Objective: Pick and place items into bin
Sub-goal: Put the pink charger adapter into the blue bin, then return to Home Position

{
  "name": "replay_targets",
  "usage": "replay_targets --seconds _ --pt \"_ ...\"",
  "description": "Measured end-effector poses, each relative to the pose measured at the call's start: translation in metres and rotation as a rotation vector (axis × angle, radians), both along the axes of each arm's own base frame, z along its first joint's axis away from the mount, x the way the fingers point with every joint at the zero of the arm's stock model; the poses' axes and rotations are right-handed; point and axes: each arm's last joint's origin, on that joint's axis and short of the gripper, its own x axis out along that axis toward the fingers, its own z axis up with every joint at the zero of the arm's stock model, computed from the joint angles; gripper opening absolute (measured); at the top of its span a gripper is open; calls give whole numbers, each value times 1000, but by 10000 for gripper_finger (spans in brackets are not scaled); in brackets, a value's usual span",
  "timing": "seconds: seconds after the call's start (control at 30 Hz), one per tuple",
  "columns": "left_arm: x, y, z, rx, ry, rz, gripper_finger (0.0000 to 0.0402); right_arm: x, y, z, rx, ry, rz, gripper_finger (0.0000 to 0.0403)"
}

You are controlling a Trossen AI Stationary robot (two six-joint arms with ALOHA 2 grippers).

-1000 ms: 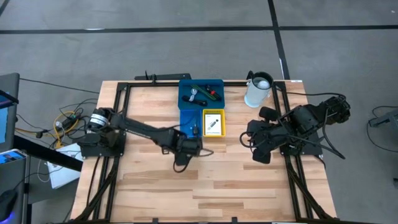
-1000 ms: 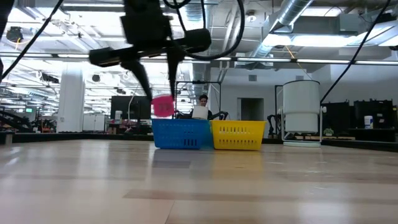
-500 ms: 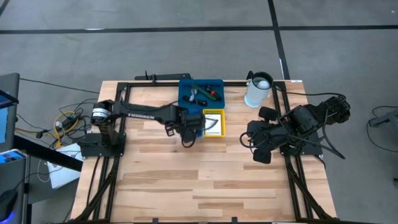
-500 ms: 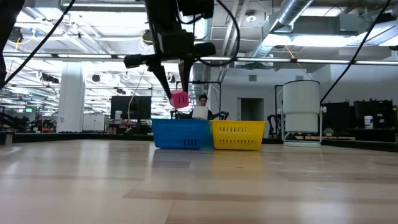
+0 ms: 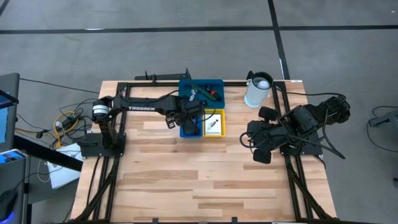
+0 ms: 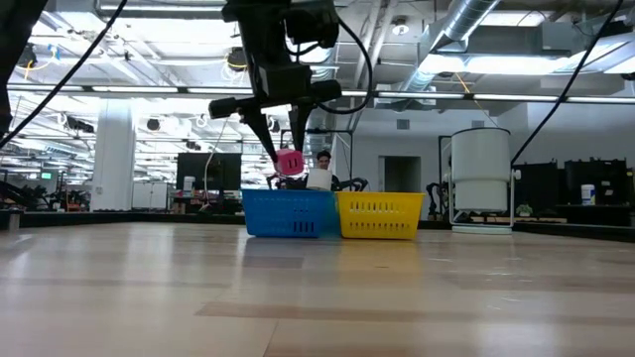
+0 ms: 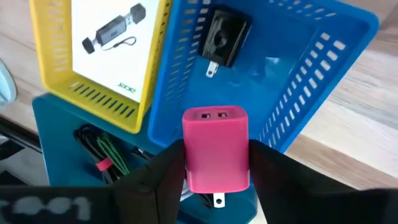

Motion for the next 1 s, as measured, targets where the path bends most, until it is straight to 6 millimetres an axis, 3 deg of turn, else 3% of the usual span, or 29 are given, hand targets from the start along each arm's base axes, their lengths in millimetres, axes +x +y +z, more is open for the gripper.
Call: replay_targets --seconds 0.53,0.77,1.0 --pt "-1 -1 0 -6 4 12 165 0 1 0 0 0 2 118" --pt "-1 -1 0 -9 -1 54 185 0 0 0 -21 -11 -7 118" --pt "0 -9 3 223 -29 217 192 1 -3 0 -15 -13 -32 118"
